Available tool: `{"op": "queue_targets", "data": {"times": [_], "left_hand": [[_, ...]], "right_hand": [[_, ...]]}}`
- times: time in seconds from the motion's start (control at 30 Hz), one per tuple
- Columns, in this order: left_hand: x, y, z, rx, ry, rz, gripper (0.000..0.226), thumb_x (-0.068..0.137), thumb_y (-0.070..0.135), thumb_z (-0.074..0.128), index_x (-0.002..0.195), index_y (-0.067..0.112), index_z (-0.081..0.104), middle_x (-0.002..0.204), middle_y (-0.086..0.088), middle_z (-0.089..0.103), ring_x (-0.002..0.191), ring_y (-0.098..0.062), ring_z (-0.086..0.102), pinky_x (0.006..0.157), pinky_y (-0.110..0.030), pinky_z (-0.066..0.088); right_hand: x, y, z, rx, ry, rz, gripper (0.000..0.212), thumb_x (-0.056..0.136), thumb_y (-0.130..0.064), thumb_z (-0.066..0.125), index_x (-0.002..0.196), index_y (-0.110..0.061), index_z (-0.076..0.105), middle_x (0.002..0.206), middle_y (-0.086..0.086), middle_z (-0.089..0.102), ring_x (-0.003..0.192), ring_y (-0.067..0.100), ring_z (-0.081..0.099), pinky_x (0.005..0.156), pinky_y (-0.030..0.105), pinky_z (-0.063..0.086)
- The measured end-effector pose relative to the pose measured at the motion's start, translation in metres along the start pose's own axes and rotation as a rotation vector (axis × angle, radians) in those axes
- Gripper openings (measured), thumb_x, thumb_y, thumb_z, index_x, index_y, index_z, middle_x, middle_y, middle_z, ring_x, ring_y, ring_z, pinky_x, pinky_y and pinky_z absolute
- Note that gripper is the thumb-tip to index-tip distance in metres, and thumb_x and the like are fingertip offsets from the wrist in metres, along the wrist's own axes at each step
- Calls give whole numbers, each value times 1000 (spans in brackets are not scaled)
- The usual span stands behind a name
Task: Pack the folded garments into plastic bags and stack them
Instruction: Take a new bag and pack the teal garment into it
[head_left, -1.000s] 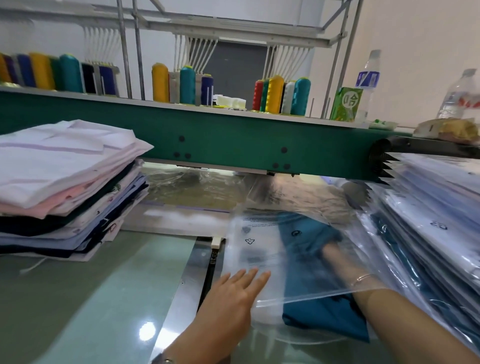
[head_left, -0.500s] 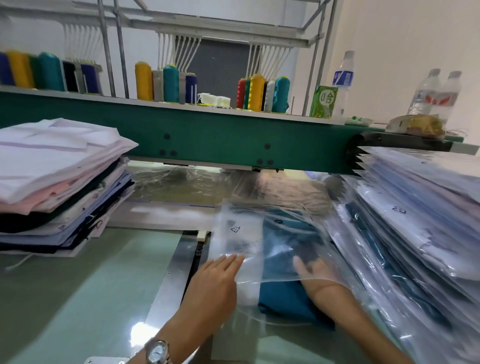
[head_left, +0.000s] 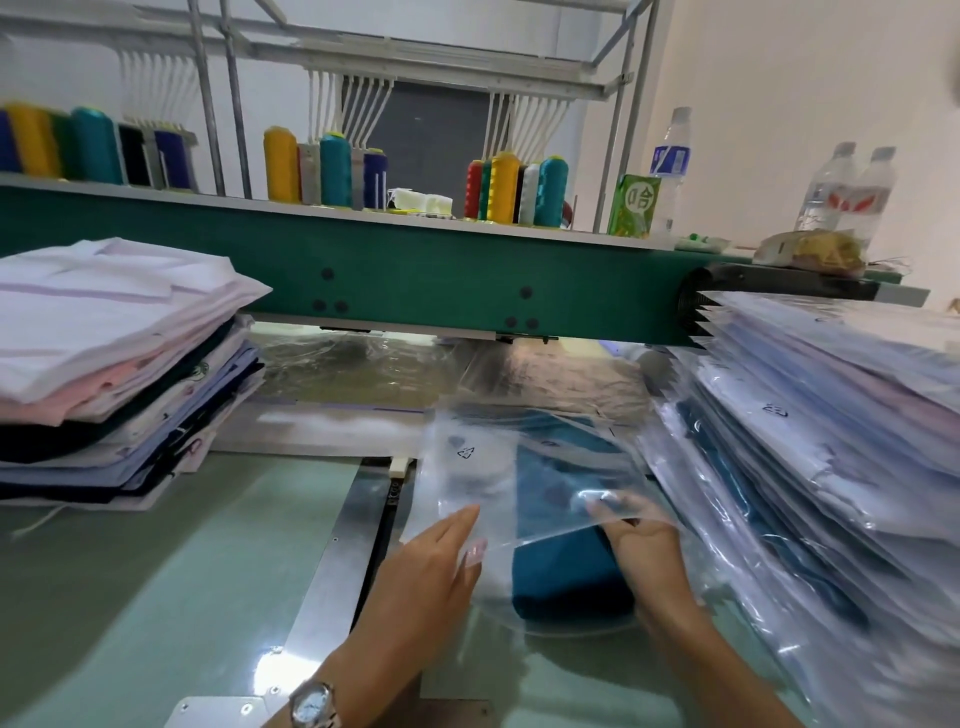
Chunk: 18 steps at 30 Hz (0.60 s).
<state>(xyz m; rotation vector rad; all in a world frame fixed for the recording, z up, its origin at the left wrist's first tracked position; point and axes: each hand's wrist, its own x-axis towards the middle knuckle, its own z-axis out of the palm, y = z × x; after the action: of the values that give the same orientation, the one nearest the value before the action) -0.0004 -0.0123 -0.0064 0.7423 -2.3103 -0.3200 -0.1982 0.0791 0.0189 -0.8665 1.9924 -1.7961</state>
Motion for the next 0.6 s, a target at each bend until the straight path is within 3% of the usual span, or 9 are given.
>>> {"op": "queue_targets", "data": {"times": [0.13, 0.23, 0.3, 0.37, 0.47, 0.53, 0.6], "left_hand": [[-1, 4, 1, -62, -21, -3, 64, 94, 56, 21, 150, 28, 34, 151, 15, 39, 134, 1, 40, 102, -1, 18], [-1, 4, 4, -140, -33, 2, 60, 95, 58, 17, 150, 36, 26, 155, 19, 29, 139, 8, 27, 110, -3, 16], [-2, 2, 4, -165, -22, -10, 58, 95, 60, 15, 150, 41, 20, 157, 21, 23, 141, 8, 23, 114, -11, 22], [-2, -1, 3, -119, -7, -2, 56, 95, 59, 12, 149, 44, 14, 159, 20, 17, 143, 5, 20, 116, -20, 26], [-2, -4, 4, -42, -23, 26, 52, 98, 54, 11, 148, 43, 10, 160, 15, 16, 147, 1, 13, 119, -27, 23], [-1, -4, 4, -16, -30, 38, 50, 101, 49, 16, 149, 39, 12, 159, 13, 21, 147, 0, 13, 120, -26, 20], [0, -4, 5, 22, -28, 42, 51, 102, 45, 22, 151, 33, 15, 158, 10, 25, 147, -3, 18, 119, -26, 22]], "right_hand": [[-4, -9, 33, 293, -74, 0, 13, 83, -16, 73, 96, -16, 74, 91, 3, 75, 86, 18, 68, 76, 28, 52], [-11, -7, 62, 234, -194, -88, 15, 86, -16, 71, 100, -18, 76, 98, -7, 75, 94, 5, 69, 86, 20, 51], [-15, -2, 78, 128, -245, -105, 11, 88, -14, 68, 86, -21, 76, 83, -14, 75, 80, -4, 68, 77, 18, 51], [-17, 6, 85, -16, -351, -119, 19, 89, -7, 61, 77, -15, 73, 76, -5, 74, 71, 1, 67, 71, 26, 51], [-22, 5, 84, -177, -592, -158, 23, 92, -8, 50, 95, -8, 73, 94, 6, 74, 89, 15, 70, 83, 34, 56], [-24, -3, 73, -95, -725, -121, 29, 97, -19, 45, 107, -12, 71, 108, 3, 72, 104, 13, 66, 94, 31, 51], [-27, -11, 60, 29, -655, -9, 33, 100, -30, 42, 108, -16, 72, 110, 1, 72, 107, 12, 64, 98, 34, 47]]}}
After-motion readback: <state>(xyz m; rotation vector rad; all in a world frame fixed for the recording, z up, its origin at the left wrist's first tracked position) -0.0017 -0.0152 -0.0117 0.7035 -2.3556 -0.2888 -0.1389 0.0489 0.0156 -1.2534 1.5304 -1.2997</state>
